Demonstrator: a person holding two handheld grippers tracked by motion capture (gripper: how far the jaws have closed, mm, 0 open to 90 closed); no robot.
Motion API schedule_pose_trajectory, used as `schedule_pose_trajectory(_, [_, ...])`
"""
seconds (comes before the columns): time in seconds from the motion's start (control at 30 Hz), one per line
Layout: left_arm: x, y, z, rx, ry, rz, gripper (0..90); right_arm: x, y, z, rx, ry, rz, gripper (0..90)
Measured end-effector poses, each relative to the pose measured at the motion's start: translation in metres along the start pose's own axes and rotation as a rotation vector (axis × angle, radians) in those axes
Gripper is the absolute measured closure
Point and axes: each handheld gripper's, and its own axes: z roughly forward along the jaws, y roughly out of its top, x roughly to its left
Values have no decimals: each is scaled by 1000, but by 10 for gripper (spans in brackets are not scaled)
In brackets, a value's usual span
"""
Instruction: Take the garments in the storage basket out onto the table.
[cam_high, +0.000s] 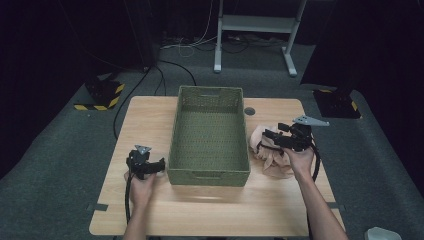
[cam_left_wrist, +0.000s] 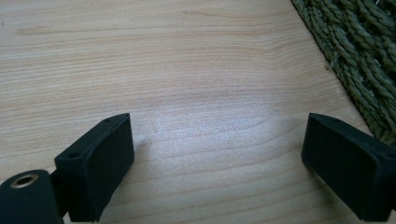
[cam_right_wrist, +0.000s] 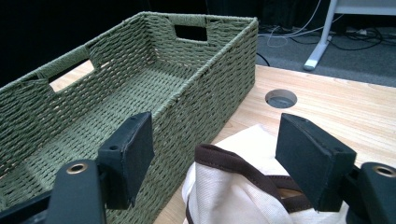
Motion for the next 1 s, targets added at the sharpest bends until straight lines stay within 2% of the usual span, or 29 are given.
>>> schedule_pose_trajectory(1.0, [0, 0, 0, -1, 0, 0, 92, -10, 0, -23, -47, -9, 16, 293])
